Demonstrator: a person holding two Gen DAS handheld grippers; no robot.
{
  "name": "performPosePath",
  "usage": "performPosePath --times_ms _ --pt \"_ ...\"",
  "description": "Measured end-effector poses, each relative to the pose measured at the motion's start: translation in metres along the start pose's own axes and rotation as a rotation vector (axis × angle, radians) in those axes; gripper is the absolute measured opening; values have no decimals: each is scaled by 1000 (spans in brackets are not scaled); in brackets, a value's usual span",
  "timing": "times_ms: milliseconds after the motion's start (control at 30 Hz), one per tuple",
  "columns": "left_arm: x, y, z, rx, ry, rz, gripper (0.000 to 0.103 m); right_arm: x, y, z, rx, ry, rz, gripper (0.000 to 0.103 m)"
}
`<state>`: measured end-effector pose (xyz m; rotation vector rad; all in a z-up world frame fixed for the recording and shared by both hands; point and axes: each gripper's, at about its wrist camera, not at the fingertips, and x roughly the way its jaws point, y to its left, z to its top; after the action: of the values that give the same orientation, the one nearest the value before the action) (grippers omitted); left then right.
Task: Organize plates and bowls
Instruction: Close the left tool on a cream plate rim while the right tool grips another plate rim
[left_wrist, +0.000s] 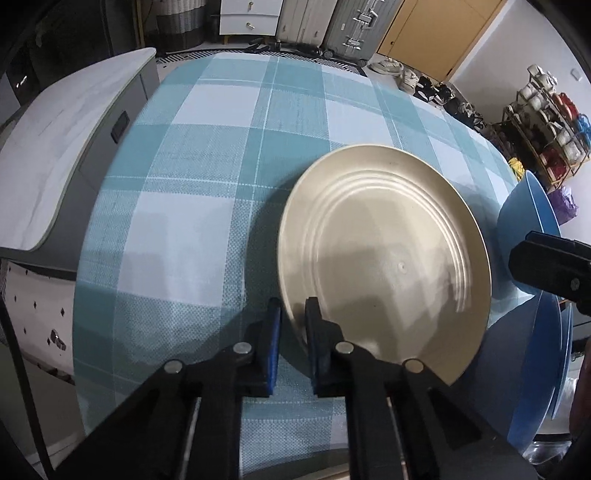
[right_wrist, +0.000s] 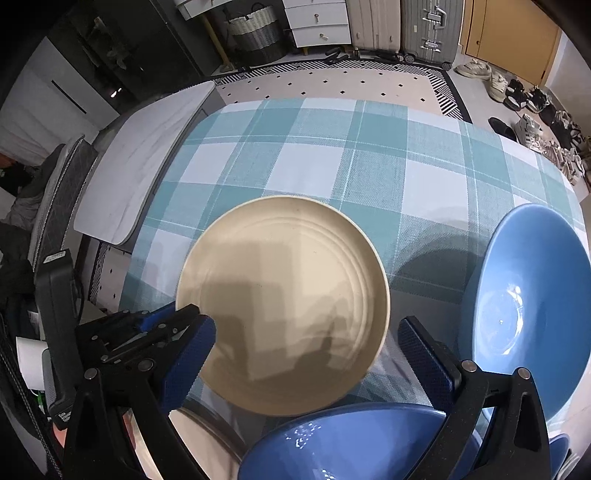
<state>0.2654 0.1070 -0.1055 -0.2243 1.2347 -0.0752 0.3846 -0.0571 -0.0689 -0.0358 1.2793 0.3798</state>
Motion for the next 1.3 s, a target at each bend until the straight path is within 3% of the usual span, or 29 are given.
performPosePath --times_ms 467,600,700,767,833,1133,1200,1267,1300 --pt "-10 25 -3 -2 -10 43 5 2 -3 3 28 21 25 99" --pt "-14 34 -5 -4 -13 60 5 7 -1 4 67 50 78 96" --pt "-18 35 -7 24 -29 93 5 15 10 6 20 67 43 83" --pt "-21 38 -8 39 -33 114 5 23 14 6 8 104 32 66" --pt "-24 41 -8 46 -33 128 5 31 17 5 6 136 36 59" --pt "-28 60 -10 39 -35 145 5 61 40 5 -108 229 -59 51" --pt "-28 62 -11 39 -36 145 5 66 43 6 -121 236 -59 43" --pt "-28 64 -12 29 -39 138 6 69 44 4 -117 249 -59 25" --pt "-28 65 -13 23 -38 134 6 70 44 3 -114 253 -57 24"
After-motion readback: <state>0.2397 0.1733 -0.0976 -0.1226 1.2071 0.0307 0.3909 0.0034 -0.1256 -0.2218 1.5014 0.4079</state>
